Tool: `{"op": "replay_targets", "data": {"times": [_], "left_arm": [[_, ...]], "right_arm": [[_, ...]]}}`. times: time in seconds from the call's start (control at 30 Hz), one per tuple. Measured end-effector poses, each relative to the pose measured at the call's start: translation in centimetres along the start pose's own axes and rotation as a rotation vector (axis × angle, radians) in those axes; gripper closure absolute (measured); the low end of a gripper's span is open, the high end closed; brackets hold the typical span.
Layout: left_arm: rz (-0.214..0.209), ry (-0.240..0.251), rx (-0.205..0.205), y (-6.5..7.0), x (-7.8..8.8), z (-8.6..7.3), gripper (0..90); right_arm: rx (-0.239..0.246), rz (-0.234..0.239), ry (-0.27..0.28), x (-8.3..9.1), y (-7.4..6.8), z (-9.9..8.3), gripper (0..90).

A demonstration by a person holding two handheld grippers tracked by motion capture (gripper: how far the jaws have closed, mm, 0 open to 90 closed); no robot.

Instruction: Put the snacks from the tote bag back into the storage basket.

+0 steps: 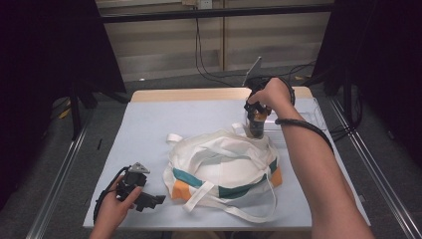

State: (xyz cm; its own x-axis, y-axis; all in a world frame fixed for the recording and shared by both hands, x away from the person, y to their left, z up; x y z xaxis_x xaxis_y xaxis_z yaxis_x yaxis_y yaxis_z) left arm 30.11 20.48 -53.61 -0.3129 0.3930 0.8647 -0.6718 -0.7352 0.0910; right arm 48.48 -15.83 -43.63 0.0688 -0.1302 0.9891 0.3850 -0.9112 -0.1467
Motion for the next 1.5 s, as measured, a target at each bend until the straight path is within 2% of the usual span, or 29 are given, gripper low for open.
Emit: {"op": "replay_targets", "data": {"times": [0.07, 0.1, 0.53, 1.13, 1.37, 1.4, 1.5], "left_arm": [[0.006, 0.01, 0.01, 0.06, -0.1, 0.06, 2.9], [-0.001, -0.001, -0.001, 0.0, -0.01, -0.01, 2.9], [0.002, 0.003, 0.001, 0.01, 0.1, 0.03, 2.9], [0.006, 0.005, 0.002, 0.08, -0.08, 0.04, 2.9], [0.006, 0.005, 0.002, 0.04, -0.08, 0.07, 2.9], [0.005, 0.011, 0.012, 0.11, -0.13, 0.11, 2.9], [0.0, 0.001, 0.0, 0.02, -0.01, 0.0, 2.9]], "right_arm": [[-0.003, -0.002, 0.007, -0.04, 0.05, 0.05, 29.6], [-0.002, -0.002, 0.008, -0.04, 0.05, 0.07, 29.6], [-0.014, 0.002, 0.034, -0.09, 0.21, 0.07, 29.3], [0.006, -0.004, 0.076, -0.07, 0.43, -0.04, 28.3], [0.014, -0.007, 0.081, -0.02, 0.15, 0.05, 23.1], [0.015, -0.008, 0.083, 0.01, 0.15, 0.06, 22.7], [0.017, -0.012, 0.09, 0.11, 0.2, 0.01, 19.5]]}}
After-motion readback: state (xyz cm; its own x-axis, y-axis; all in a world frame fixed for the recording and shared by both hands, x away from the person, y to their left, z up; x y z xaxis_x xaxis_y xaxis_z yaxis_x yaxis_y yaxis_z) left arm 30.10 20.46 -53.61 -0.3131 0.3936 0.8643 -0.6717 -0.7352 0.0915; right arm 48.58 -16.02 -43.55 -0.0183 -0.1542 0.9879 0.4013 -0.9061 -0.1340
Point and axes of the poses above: each handheld gripper's, and its own axes: x roughly backward along the jaws, z roughly out of its top, y roughly to its right, the point moved 9 cm from there along -x, roughly forward along the jaws, and after that the axes turned 5 degrees about z, right-handed, at the moved point
